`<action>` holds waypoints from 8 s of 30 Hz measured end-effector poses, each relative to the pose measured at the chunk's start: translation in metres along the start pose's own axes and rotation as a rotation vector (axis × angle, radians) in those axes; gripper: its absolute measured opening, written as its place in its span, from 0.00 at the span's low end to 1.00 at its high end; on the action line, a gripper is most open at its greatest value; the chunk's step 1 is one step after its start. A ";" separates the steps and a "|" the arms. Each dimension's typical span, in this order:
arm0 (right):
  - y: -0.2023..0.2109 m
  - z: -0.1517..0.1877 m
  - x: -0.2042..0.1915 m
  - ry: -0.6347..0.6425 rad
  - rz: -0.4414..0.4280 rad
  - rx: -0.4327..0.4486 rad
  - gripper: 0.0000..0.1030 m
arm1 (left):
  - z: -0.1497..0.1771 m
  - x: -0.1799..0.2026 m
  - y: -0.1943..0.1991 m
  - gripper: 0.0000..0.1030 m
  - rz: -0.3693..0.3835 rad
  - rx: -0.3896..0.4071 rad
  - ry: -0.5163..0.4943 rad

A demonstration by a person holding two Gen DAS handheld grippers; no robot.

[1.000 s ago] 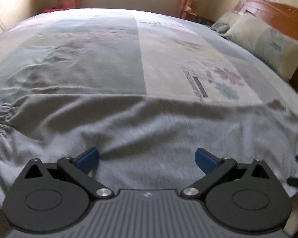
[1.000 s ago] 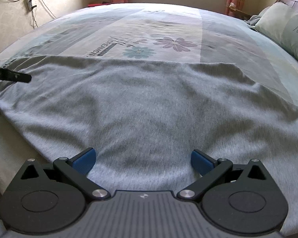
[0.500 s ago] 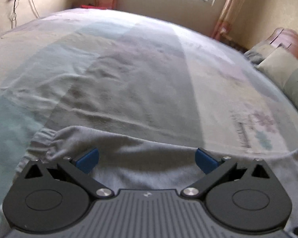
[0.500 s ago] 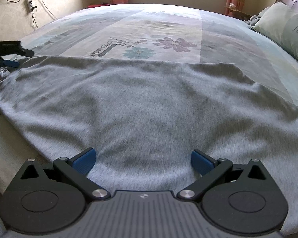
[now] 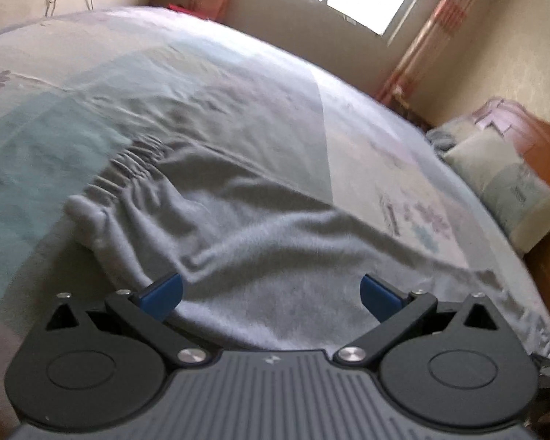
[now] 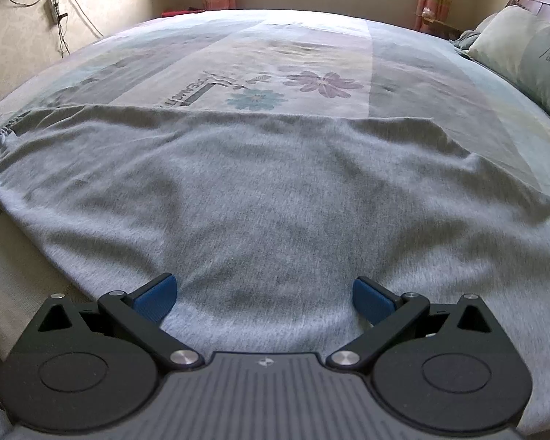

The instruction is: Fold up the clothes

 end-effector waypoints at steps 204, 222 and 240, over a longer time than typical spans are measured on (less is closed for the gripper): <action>0.048 -0.025 -0.074 0.072 -0.239 -0.138 1.00 | 0.037 0.244 -0.025 0.41 0.300 -0.084 -0.524; 0.043 -0.026 -0.066 0.042 -0.216 -0.137 1.00 | 0.047 0.153 -0.029 0.61 0.190 -0.112 -0.508; -0.014 -0.088 -0.060 -0.040 -0.461 0.017 1.00 | 0.059 0.118 0.024 0.70 0.187 0.061 -0.573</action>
Point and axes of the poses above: each gripper's, at about its wrist camera, not at the fingertips, and y roughly against the way its jaws point, x to its right, z to its underside, the point moved 4 cm from there along -y, roughly the way its jaws point, and after that the axes turned 14 degrees about -z, right-handed, at the moved point
